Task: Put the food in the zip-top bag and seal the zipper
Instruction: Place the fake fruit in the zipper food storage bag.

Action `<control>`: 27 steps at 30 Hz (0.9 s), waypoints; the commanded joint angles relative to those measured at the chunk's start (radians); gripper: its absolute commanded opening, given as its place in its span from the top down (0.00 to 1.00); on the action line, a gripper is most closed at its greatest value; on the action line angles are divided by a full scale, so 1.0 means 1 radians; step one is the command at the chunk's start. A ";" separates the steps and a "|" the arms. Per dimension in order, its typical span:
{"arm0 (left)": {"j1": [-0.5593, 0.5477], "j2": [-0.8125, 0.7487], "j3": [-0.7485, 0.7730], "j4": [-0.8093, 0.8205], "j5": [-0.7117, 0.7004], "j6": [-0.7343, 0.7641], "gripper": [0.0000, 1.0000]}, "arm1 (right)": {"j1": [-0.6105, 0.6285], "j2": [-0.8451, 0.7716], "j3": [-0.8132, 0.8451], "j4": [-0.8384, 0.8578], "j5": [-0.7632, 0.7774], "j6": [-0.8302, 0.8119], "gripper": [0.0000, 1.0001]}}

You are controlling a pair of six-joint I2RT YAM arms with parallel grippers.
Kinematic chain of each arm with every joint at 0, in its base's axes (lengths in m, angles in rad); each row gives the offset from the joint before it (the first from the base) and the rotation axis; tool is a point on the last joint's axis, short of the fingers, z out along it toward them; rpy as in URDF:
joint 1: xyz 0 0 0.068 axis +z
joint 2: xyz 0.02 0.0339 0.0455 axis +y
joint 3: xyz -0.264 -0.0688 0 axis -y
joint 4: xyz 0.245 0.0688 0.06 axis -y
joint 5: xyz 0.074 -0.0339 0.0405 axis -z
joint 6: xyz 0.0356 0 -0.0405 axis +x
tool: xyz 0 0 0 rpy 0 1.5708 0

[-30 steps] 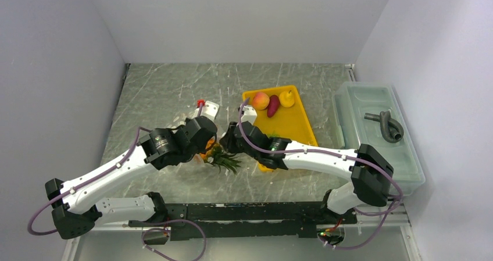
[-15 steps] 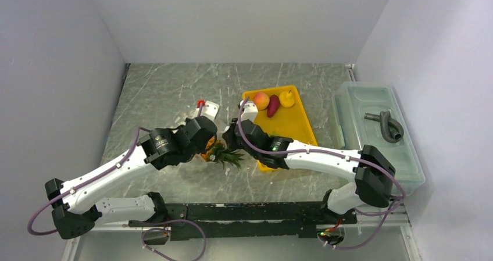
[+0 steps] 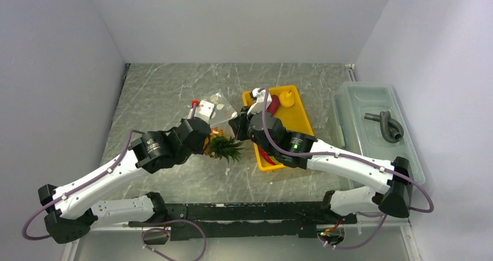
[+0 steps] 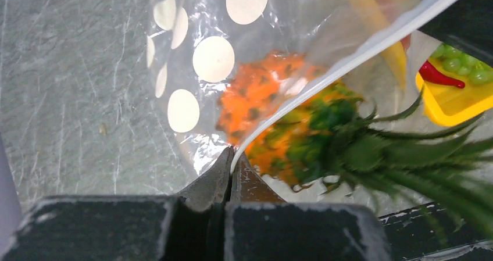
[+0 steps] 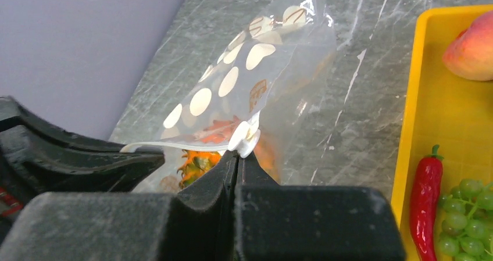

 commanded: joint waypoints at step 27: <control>0.120 -0.157 0.033 0.118 0.195 -0.215 1.00 | 0.074 -0.232 0.047 -0.223 0.131 -0.049 1.00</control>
